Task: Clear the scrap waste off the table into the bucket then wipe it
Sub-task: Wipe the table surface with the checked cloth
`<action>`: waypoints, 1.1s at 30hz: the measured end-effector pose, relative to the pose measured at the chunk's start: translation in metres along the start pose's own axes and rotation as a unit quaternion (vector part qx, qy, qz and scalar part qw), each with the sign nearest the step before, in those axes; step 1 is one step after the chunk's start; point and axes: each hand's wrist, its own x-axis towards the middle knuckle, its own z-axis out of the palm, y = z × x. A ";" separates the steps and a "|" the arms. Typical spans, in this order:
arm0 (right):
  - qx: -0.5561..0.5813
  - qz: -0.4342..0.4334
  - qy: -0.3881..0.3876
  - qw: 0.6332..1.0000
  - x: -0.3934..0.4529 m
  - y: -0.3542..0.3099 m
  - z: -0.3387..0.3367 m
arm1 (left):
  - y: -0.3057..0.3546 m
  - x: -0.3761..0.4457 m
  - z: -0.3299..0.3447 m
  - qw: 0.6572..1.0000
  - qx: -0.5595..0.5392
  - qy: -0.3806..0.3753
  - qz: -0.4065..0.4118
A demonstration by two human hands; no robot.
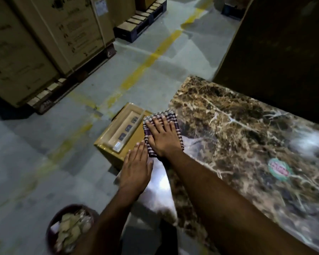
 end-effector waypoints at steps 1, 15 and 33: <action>-0.001 -0.004 0.004 1.000 -0.013 -0.014 0.004 | -0.007 -0.017 0.001 1.000 0.002 0.000 0.002; 0.018 -0.030 -0.032 0.999 -0.146 -0.137 0.045 | -0.061 -0.170 -0.016 0.984 -0.147 -0.045 -0.086; 0.062 0.285 -0.008 0.956 -0.429 0.045 0.033 | 0.137 -0.188 0.008 0.956 -0.021 -0.087 0.281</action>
